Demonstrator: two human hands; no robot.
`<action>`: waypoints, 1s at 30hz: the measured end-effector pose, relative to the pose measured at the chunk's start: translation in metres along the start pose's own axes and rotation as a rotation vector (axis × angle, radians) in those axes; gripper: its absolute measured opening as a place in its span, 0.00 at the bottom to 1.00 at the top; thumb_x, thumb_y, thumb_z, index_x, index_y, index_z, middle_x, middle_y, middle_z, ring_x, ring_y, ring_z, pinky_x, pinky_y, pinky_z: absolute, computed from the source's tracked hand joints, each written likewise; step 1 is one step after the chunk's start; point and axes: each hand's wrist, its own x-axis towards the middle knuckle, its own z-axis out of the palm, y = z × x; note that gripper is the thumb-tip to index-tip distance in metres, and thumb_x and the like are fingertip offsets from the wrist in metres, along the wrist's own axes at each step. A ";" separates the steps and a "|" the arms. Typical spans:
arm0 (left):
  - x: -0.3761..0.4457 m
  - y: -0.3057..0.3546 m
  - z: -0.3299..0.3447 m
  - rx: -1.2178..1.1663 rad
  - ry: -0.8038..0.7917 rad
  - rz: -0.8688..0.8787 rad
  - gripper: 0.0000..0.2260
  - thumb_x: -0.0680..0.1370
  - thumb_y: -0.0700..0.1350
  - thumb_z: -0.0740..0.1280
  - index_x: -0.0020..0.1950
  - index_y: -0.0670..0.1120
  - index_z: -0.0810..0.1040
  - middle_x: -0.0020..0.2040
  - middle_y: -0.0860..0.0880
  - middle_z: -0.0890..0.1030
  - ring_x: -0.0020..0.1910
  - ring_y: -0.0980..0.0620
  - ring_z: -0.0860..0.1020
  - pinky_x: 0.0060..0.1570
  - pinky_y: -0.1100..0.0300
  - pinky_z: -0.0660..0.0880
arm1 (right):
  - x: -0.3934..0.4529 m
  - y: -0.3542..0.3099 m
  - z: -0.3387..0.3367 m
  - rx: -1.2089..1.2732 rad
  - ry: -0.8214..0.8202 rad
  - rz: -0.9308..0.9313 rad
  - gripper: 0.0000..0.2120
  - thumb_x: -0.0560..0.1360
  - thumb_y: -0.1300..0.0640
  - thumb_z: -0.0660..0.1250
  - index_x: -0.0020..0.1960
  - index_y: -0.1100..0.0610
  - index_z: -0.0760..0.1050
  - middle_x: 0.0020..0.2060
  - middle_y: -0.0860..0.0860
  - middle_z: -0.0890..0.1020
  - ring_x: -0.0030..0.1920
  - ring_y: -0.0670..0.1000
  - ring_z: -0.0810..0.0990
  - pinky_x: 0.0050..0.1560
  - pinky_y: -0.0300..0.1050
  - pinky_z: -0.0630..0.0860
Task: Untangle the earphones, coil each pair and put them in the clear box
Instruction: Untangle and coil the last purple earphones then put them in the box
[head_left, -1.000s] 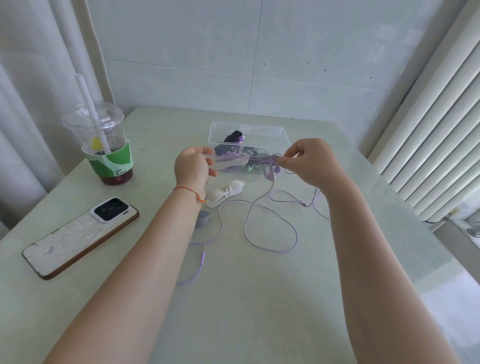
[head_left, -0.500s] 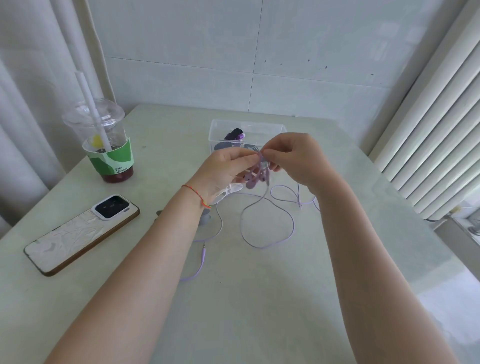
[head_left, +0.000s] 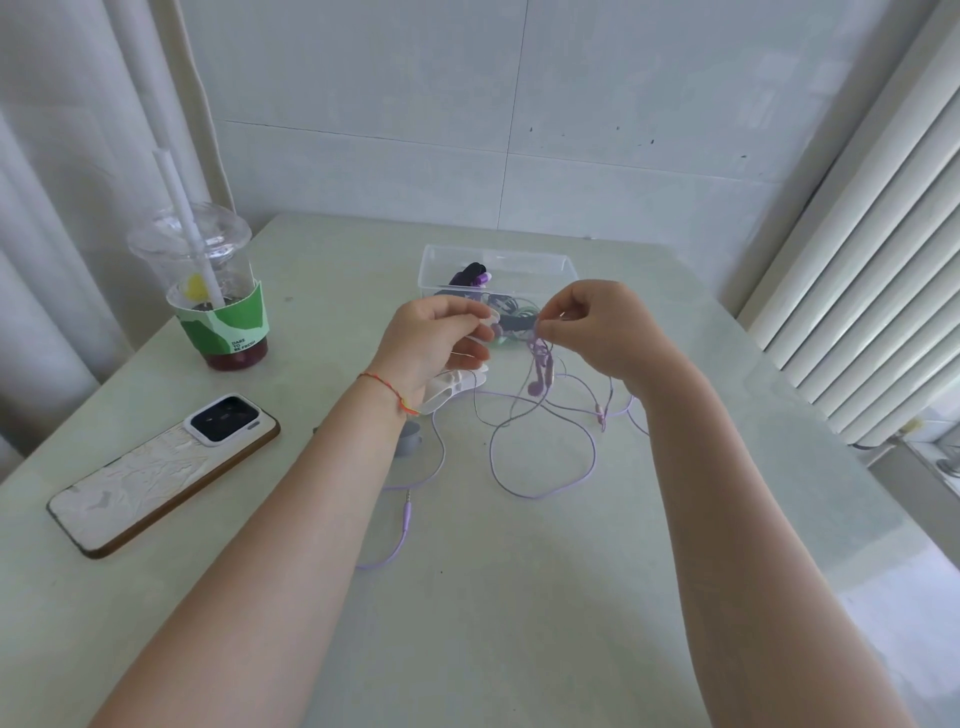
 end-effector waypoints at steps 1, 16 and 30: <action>0.000 0.000 0.000 0.003 0.000 0.000 0.09 0.78 0.33 0.64 0.44 0.43 0.81 0.37 0.46 0.81 0.30 0.52 0.79 0.32 0.62 0.77 | 0.000 0.000 0.001 0.013 0.001 -0.001 0.04 0.73 0.60 0.71 0.46 0.59 0.81 0.30 0.46 0.76 0.26 0.42 0.69 0.26 0.32 0.64; 0.000 -0.004 0.001 -0.102 -0.194 -0.047 0.07 0.78 0.37 0.68 0.56 0.41 0.79 0.40 0.46 0.81 0.33 0.49 0.82 0.34 0.61 0.79 | -0.002 -0.002 0.000 0.235 -0.094 0.038 0.01 0.77 0.63 0.64 0.47 0.61 0.73 0.32 0.51 0.82 0.24 0.49 0.65 0.23 0.37 0.61; -0.003 -0.002 0.004 -0.092 -0.204 -0.014 0.08 0.76 0.32 0.68 0.53 0.40 0.79 0.40 0.47 0.79 0.26 0.54 0.76 0.24 0.67 0.68 | -0.002 -0.002 0.003 0.237 -0.121 -0.010 0.06 0.75 0.59 0.70 0.51 0.57 0.78 0.32 0.52 0.80 0.24 0.48 0.66 0.25 0.38 0.62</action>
